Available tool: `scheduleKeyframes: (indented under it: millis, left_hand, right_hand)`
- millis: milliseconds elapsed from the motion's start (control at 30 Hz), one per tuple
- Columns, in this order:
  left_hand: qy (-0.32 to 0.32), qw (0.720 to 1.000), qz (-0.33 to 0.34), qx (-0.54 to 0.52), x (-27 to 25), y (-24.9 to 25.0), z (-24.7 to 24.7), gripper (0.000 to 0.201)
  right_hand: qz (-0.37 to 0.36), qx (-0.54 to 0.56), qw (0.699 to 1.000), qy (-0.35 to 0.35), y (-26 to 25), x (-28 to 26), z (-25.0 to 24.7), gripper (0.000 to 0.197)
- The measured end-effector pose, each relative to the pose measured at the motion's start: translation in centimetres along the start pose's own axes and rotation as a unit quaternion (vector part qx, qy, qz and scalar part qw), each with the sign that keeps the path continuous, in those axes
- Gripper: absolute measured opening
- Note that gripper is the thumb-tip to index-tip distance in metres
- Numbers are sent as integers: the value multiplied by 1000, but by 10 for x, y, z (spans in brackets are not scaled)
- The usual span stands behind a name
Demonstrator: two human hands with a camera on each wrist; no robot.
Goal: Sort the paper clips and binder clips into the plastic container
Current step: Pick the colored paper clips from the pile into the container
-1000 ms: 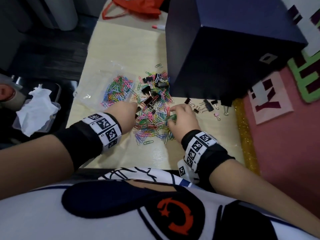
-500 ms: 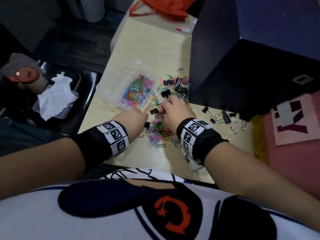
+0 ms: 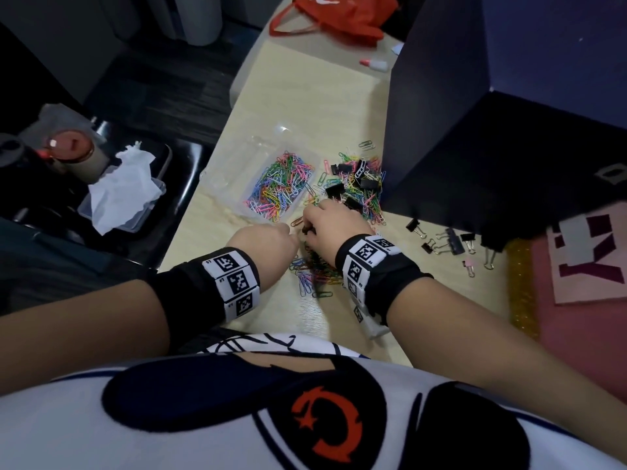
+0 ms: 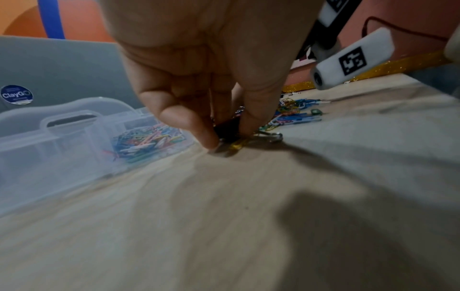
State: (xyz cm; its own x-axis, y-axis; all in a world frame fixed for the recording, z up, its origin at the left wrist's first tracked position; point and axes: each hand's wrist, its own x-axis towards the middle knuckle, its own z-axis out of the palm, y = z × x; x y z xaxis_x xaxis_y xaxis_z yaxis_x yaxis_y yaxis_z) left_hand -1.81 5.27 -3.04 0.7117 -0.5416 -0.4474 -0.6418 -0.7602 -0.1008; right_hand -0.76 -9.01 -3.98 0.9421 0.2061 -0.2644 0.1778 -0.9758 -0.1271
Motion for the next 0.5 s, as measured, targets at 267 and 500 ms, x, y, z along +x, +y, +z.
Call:
scheduleKeyframes:
  millis: [267, 500]
  left_hand:
    - [43, 992, 11, -118, 5, -1, -18, 27]
    - [61, 973, 82, -206, 29, 12, -50, 34]
  right_hand:
    - [133, 218, 964, 75, 19, -35, -5, 36]
    - [276, 244, 929, 18, 60, -80, -5, 32]
